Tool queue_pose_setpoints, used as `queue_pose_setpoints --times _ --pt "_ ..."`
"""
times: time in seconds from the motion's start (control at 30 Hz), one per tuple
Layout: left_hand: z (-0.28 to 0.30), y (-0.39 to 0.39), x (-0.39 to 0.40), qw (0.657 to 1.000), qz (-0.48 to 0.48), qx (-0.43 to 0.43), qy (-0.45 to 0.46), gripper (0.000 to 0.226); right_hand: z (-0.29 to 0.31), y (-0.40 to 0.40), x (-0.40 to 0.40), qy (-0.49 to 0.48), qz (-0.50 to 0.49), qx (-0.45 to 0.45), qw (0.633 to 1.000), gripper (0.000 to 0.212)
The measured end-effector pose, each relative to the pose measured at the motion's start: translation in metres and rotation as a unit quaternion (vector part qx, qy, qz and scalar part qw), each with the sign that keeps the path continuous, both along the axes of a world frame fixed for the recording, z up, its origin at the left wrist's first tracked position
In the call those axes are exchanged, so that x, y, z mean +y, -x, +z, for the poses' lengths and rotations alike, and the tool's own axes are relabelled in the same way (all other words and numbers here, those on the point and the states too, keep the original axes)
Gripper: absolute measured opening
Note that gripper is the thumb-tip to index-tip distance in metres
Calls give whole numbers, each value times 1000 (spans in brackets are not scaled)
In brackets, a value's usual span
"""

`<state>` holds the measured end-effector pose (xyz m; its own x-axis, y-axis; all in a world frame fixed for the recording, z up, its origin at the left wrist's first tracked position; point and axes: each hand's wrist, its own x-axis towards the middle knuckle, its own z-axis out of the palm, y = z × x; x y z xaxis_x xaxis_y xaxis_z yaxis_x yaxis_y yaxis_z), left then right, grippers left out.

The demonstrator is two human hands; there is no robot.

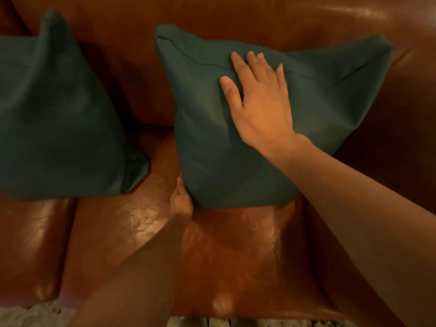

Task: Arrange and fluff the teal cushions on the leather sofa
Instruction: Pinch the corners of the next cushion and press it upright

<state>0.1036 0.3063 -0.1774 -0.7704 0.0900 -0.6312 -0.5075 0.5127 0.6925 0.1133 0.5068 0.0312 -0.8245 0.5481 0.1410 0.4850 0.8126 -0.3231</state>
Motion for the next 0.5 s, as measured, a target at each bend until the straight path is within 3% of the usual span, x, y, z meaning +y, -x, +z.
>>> queue_pose_setpoints --times 0.07,0.13,0.2,0.27,0.4,0.43,0.5 --pt "-12 -1 -24 976 -179 61 105 46 1 -1 1 1 1 2 1000 60" --pt "-22 -3 -53 904 -350 106 220 52 3 -2 3 6 5 5 1000 60" --pt "-22 -10 -75 838 -446 122 289 58 5 -3 4 14 9 5 1000 60" --pt "-14 -14 -80 830 -452 136 297 54 9 -9 2 20 11 20 1000 60" --pt "41 -12 -51 876 -381 218 203 49 25 -38 -8 65 33 171 983 49" --pt "58 -15 -40 870 -377 261 179 47 30 -50 -8 66 34 228 971 44" --pt "97 -27 -13 825 -392 383 141 33 31 -82 -3 51 1 329 943 35"
